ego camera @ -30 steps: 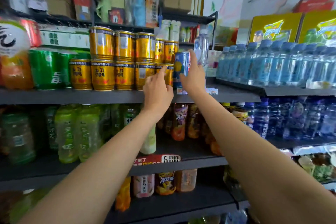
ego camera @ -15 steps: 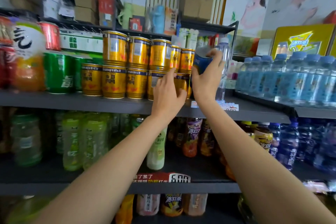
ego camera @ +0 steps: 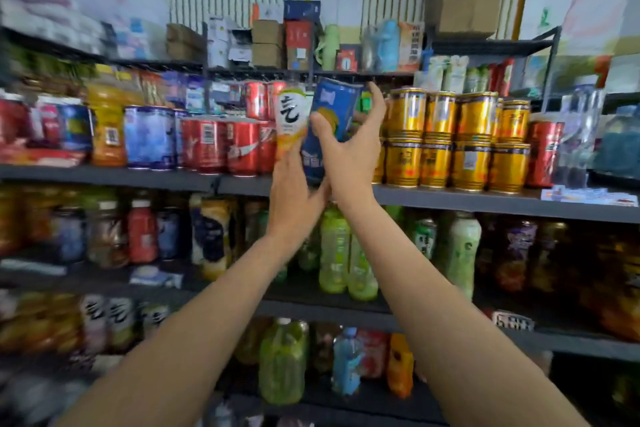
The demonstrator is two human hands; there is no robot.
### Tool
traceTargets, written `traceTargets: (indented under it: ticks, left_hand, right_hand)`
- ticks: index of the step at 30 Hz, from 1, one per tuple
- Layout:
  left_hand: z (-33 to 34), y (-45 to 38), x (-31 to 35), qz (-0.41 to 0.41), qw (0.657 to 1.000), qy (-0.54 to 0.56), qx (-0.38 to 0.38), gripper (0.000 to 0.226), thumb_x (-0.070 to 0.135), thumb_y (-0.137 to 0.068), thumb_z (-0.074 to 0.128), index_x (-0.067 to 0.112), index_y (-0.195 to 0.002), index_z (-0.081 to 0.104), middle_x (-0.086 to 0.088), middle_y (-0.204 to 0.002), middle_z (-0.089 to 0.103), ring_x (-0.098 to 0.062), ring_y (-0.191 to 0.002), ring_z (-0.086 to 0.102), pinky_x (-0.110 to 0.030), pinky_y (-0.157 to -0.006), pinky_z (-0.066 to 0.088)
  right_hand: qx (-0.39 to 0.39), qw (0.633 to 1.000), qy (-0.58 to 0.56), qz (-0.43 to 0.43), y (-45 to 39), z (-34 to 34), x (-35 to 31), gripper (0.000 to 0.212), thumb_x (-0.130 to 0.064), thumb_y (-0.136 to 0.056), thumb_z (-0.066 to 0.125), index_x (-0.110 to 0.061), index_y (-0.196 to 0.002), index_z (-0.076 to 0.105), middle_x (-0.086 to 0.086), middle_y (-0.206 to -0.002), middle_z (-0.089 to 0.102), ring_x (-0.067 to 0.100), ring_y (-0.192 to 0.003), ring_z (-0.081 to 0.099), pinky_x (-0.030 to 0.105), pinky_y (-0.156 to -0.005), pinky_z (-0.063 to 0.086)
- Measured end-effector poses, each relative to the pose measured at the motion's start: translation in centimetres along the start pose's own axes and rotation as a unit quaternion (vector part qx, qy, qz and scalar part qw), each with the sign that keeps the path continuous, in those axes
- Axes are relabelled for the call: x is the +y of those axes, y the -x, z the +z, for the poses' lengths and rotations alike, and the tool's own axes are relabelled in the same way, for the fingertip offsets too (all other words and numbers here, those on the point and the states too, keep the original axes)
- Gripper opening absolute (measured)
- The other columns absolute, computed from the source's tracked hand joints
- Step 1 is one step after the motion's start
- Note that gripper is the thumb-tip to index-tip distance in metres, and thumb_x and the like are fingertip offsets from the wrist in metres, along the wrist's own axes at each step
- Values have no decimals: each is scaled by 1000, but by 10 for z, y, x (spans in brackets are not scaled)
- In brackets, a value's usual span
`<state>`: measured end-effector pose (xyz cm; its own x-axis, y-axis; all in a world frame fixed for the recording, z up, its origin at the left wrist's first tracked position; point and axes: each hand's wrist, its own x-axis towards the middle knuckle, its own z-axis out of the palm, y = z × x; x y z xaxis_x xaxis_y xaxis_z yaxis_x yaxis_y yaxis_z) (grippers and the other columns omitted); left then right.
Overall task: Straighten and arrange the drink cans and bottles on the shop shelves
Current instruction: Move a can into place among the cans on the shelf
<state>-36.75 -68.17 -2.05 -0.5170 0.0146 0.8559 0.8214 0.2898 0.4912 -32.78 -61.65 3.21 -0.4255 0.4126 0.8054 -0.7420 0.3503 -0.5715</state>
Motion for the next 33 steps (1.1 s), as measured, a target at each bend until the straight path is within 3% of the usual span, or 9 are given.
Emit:
traceTargets:
  ticks: [2, 5, 9, 16, 20, 25, 27, 30, 33]
  left_hand:
    - [-40, 4, -18, -6, 1000, -11, 2, 54, 19, -86, 62, 14, -135, 38, 11, -123, 44, -2, -114, 42, -5, -93, 31]
    - [-86, 3, -42, -21, 1000, -5, -13, 54, 27, -88, 59, 19, -137, 36, 9, -129, 48, -7, -119, 47, -20, -99, 38]
    - [-143, -4, -75, -49, 998, -27, -8, 56, 20, -89, 60, 19, -139, 35, 19, -116, 44, 2, -112, 44, -5, -81, 34]
    - [-215, -43, -142, -66, 996, -65, 10, 52, 25, -89, 60, 14, -136, 39, 20, -106, 41, 6, -100, 40, 3, -70, 35]
    - [-246, -54, -181, -82, 994, -70, 5, 49, 30, -89, 60, 18, -132, 42, 16, -107, 51, -2, -104, 52, -18, -78, 42]
    - [-271, -71, -215, -81, 990, -112, -26, 41, 32, -85, 63, 17, -122, 51, 16, -100, 52, -4, -95, 55, -8, -65, 39]
    - [-279, -83, -228, -76, 989, -115, -51, 43, 35, -85, 63, 18, -122, 51, 14, -98, 53, -3, -93, 53, -6, -73, 40]
    - [-289, -101, -248, -57, 987, -128, -82, 55, 41, -88, 57, 15, -134, 43, -1, -125, 51, -15, -116, 47, -28, -97, 40]
    - [-297, -109, -267, -33, 983, -151, -103, 45, 30, -93, 51, 12, -134, 44, -4, -132, 48, -18, -124, 42, -29, -102, 33]
  right_hand:
    - [-14, 999, -9, 52, 11, 37, -5, 74, -25, -78, 74, -19, -137, 31, -7, -98, 48, -3, -82, 51, 16, -72, 45]
    - [-32, 996, -18, 83, 25, 88, -7, 70, -26, -74, 77, -19, -131, 37, -12, -92, 49, -3, -80, 52, 19, -72, 47]
    - [-52, 992, -32, 106, 40, 154, -2, 58, -23, -73, 79, -20, -118, 43, -8, -96, 55, 14, -95, 59, 37, -85, 52]
    - [-102, 987, -55, 112, 32, 257, 14, 64, -23, -72, 79, -17, -126, 44, -15, -90, 52, 10, -92, 57, 32, -84, 53]
    - [-139, 985, -21, 102, 33, 308, 28, 71, -29, -72, 79, -13, -131, 43, 2, -110, 55, 18, -107, 56, 38, -91, 50]
    - [-133, 985, 15, 105, 34, 349, 43, 72, -32, -72, 78, -15, -132, 43, 0, -110, 54, 19, -107, 56, 38, -91, 50]
    - [-111, 987, 30, 110, 31, 361, 47, 73, -34, -71, 78, -14, -132, 43, 3, -117, 55, 18, -109, 55, 39, -93, 48]
    - [-41, 992, 86, 78, 23, 371, 50, 73, -34, -74, 76, -12, -134, 41, 7, -125, 52, 20, -113, 51, 35, -95, 46]
    - [19, 986, 152, 65, 14, 373, 51, 67, -28, -80, 72, -10, -136, 39, 10, -127, 48, 22, -115, 47, 30, -94, 40]
